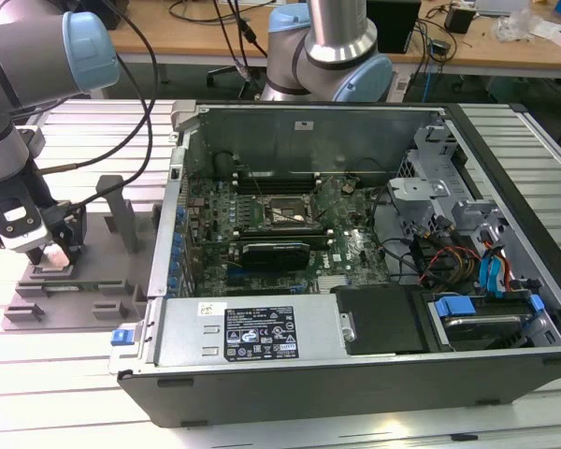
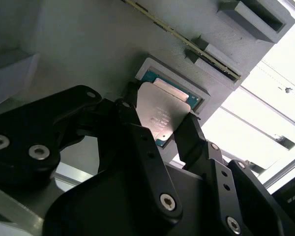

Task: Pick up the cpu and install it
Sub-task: 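Pick up the cpu and move it towards the insertion slot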

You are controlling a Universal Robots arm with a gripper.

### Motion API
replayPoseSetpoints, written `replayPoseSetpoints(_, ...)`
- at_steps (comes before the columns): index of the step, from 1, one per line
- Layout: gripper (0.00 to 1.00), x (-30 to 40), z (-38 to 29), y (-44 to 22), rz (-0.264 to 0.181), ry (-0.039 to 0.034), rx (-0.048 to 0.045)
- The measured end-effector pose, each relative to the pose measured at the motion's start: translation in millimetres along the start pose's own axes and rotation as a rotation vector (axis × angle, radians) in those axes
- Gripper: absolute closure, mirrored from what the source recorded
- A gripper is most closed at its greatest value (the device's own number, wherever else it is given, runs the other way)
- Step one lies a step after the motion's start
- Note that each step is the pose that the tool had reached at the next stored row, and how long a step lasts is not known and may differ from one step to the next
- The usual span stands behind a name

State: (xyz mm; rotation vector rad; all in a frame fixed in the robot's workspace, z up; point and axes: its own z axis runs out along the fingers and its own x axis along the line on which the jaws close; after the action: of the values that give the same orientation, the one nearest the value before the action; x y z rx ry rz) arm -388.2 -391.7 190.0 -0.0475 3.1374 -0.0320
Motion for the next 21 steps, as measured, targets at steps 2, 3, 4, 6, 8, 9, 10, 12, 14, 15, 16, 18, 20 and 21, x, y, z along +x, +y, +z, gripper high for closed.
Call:
replayPoseSetpoints(2,0.45,0.0,0.0,0.0,0.0,-0.0001,0.0001)
replayPoseSetpoints(3,0.45,-0.1,-0.3,0.0,0.0,-0.0003,0.0003)
replayPoseSetpoints(4,0.45,-0.1,-1.1,0.0,0.0,-0.0006,0.0002)
replayPoseSetpoints(6,0.45,0.0,-5.7,-0.1,0.0,0.0,0.0006)
replayPoseSetpoints(8,0.45,-0.1,-11.4,-0.2,0.0,-0.0002,0.0005)
replayPoseSetpoints(9,0.45,-0.1,-13.6,-0.3,0.0,-0.0002,0.0005)
replayPoseSetpoints(10,0.45,-0.1,-15.5,-0.3,0.0,-0.0001,0.0006)
replayPoseSetpoints(12,0.45,-0.1,-20.4,-0.4,0.0,-0.0001,0.0006)
replayPoseSetpoints(14,0.45,-0.1,-25.2,-0.5,0.0,-0.0001,0.0005)
replayPoseSetpoints(15,0.45,-0.1,-27.2,-0.5,0.0,0.0,0.0006)
replayPoseSetpoints(16,0.45,-0.1,-30.1,-0.6,0.0,-0.0001,0.0006)
replayPoseSetpoints(18,0.45,-0.1,-33.7,-0.7,0.0,-0.0001,0.0005)
replayPoseSetpoints(20,0.45,-0.2,-42.0,-0.8,0.0,-0.0001,0.0006)
replayPoseSetpoints(21,0.45,-0.2,-44.3,-0.9,0.0,-0.0001,0.0005)
